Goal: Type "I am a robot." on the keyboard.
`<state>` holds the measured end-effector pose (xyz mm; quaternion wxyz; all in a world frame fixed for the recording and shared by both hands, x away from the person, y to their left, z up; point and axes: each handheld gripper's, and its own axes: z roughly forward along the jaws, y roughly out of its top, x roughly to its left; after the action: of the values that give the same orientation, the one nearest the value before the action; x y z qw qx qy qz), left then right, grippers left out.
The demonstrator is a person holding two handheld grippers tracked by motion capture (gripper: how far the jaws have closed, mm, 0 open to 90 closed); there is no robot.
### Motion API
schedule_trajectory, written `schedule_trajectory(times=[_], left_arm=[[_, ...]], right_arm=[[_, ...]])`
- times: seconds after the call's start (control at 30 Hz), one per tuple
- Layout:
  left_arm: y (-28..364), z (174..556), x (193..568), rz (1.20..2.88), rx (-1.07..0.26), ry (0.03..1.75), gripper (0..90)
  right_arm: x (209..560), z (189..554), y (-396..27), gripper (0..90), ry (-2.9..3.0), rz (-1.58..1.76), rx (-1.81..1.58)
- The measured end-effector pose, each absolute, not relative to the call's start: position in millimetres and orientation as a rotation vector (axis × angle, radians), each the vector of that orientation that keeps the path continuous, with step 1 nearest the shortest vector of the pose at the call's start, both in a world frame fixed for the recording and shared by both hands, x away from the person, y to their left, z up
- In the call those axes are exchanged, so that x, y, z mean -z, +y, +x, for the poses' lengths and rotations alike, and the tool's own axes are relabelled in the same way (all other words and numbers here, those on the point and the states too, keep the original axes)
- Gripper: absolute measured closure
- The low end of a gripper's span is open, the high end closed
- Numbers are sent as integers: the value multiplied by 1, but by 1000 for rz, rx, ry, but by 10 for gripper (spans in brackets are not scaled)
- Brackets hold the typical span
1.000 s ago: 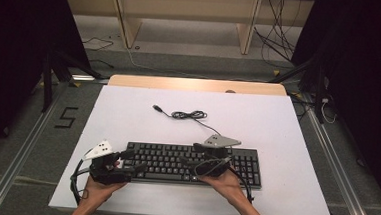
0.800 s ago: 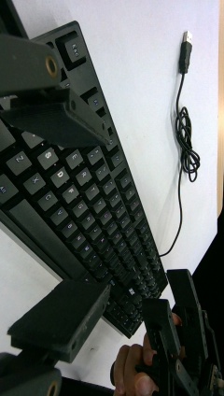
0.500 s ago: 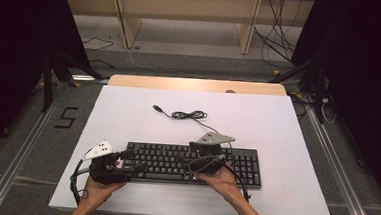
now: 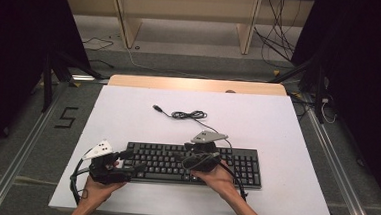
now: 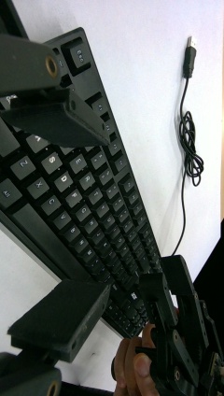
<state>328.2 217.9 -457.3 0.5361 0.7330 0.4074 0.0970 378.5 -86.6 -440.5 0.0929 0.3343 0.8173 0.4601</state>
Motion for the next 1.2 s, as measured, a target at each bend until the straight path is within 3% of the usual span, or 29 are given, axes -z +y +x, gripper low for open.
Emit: schedule_trajectory(times=[0.83, 0.97, 1.0, 1.1, 1.13, 1.17, 1.2], left_arm=[[220, 330, 460, 1774, -229, 1032, 258], [223, 331, 461, 1788, -228, 1063, 331], [224, 332, 461, 1796, -229, 1076, 400], [226, 333, 463, 1813, -229, 1109, 467], [227, 333, 464, 1823, -234, 1119, 539], [227, 333, 464, 1838, -241, 1131, 539], [227, 334, 465, 1846, -241, 1141, 612]], right_arm=[[446, 384, -76, 693, 2479, 979, -1320], [447, 385, -75, 745, 2485, 983, -1307], [447, 386, -75, 771, 2491, 989, -1297], [449, 386, -74, 794, 2496, 997, -1287], [450, 387, -74, 814, 2503, 1003, -1274], [450, 387, -74, 814, 2503, 1003, -1274], [451, 388, -73, 836, 2508, 1014, -1261]])
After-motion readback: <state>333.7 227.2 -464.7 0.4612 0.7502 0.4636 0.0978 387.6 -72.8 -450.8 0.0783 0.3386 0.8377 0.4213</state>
